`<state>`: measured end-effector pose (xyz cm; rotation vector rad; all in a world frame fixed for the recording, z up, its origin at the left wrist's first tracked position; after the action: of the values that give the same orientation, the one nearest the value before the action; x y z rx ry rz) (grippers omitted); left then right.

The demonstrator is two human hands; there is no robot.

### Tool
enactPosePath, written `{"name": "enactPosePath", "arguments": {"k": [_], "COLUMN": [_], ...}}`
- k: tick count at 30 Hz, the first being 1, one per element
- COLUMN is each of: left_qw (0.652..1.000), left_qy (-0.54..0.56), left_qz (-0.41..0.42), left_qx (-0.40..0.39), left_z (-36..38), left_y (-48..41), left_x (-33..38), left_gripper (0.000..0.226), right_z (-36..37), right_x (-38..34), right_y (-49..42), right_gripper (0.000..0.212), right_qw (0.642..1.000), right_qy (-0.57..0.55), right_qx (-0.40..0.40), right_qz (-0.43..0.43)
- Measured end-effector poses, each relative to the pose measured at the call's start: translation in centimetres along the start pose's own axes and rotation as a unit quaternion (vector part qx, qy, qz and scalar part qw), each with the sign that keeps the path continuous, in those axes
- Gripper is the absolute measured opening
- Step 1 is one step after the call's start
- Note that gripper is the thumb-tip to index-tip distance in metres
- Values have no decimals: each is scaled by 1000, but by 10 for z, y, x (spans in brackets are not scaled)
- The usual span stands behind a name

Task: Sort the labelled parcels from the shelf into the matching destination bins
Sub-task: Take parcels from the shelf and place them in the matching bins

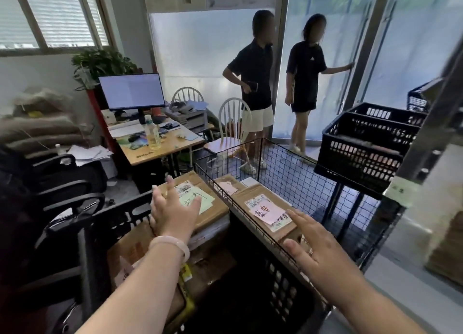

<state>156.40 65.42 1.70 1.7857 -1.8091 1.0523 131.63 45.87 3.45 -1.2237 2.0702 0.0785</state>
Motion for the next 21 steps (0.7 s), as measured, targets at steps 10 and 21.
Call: {"name": "enactPosePath", "arguments": {"k": [10,21], "left_qw": [911,758], "left_qy": [21,142], "left_qz": [389,596], "left_qx": [-134,-225], "left_z": [45,69], "left_y": [168,514], "left_x": [175,302], "left_gripper": [76,74], "right_z": [-114,-326], "right_x": [81,219], "right_y": [69,291], "right_gripper": [76,86], "right_qw": [982,880], "right_qy": [144,322], "right_qx": [108,271], "right_qz": [59,222]}}
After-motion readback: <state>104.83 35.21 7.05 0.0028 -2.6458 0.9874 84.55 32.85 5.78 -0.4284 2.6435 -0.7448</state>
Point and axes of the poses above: each hand's wrist, its own y-axis away from the middle knuckle, its own z-axis out of the palm, x = y × z, the point moved 4 cm from there along -y, towards the middle knuckle, and after that the axes turned 14 degrees about x, right-handed, at the moved point
